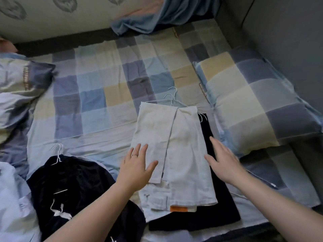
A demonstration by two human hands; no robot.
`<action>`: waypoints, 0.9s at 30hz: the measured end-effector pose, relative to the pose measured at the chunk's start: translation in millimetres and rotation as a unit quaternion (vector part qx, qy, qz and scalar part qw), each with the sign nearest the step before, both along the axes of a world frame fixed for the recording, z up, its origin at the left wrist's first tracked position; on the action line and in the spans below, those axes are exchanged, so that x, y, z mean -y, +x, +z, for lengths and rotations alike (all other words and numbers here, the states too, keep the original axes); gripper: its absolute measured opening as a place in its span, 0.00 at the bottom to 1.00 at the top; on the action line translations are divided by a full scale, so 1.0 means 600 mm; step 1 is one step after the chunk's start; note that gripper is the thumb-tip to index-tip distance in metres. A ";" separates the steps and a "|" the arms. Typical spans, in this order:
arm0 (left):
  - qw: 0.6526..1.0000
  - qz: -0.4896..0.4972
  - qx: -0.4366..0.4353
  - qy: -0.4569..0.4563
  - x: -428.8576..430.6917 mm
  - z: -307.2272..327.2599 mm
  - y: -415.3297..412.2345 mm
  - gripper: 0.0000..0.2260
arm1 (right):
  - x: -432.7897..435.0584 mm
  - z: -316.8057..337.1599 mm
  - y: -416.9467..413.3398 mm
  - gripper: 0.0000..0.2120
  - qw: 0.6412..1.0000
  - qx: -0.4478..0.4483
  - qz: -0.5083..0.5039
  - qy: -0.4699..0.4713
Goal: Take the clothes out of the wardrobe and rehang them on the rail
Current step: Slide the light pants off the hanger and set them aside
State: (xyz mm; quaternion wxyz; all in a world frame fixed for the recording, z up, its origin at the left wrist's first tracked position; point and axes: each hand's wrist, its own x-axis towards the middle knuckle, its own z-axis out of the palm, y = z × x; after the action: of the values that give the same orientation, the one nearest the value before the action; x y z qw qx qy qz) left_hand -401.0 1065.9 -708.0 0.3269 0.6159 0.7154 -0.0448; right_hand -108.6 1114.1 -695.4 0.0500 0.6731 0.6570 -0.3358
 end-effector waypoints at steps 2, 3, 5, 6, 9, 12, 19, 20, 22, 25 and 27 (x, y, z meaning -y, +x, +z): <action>1.000 -0.002 -0.005 0.010 -0.063 -0.071 -0.016 0.33 | -0.058 -0.078 -0.010 0.33 1.000 -0.011 -0.027 -0.004; 1.000 -0.007 -0.008 0.019 -0.094 -0.108 -0.023 0.33 | -0.087 -0.116 -0.015 0.32 0.999 -0.017 -0.043 -0.002; 1.000 0.000 -0.004 0.030 -0.154 -0.175 -0.035 0.33 | -0.142 -0.189 -0.022 0.31 0.997 -0.029 -0.075 0.007; 0.999 0.010 0.002 0.036 -0.183 -0.206 -0.040 0.33 | -0.168 -0.225 -0.024 0.31 0.995 -0.035 -0.090 0.012; 0.998 0.042 0.007 0.056 -0.260 -0.293 -0.049 0.33 | -0.236 -0.323 -0.023 0.32 0.992 -0.031 -0.123 0.006; 0.994 0.075 0.001 0.073 -0.326 -0.371 -0.056 0.35 | -0.292 -0.398 -0.012 0.34 0.987 -0.015 -0.160 0.001; 0.965 0.212 0.115 0.102 -0.454 -0.457 -0.077 0.41 | -0.391 -0.492 -0.002 0.36 0.979 0.035 -0.201 0.011; 0.957 0.233 0.132 0.109 -0.466 -0.458 -0.080 0.41 | -0.395 -0.497 -0.002 0.35 0.978 0.053 -0.199 0.015; 0.944 0.268 0.162 0.106 -0.484 -0.460 -0.089 0.41 | -0.398 -0.501 -0.006 0.34 0.976 0.076 -0.206 0.017; 0.939 0.288 0.174 0.074 -0.499 -0.448 -0.101 0.39 | -0.401 -0.502 -0.010 0.31 0.975 0.088 -0.202 0.017; 0.937 0.297 0.181 0.043 -0.506 -0.435 -0.101 0.34 | -0.408 -0.496 -0.009 0.29 0.976 0.083 -0.202 0.020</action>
State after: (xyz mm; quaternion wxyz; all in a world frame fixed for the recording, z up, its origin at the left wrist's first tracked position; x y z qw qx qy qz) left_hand -461.6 1369.7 -969.1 0.4222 0.3862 0.7961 0.1971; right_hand -113.8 1358.6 -993.2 0.0225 0.8184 0.5076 -0.2685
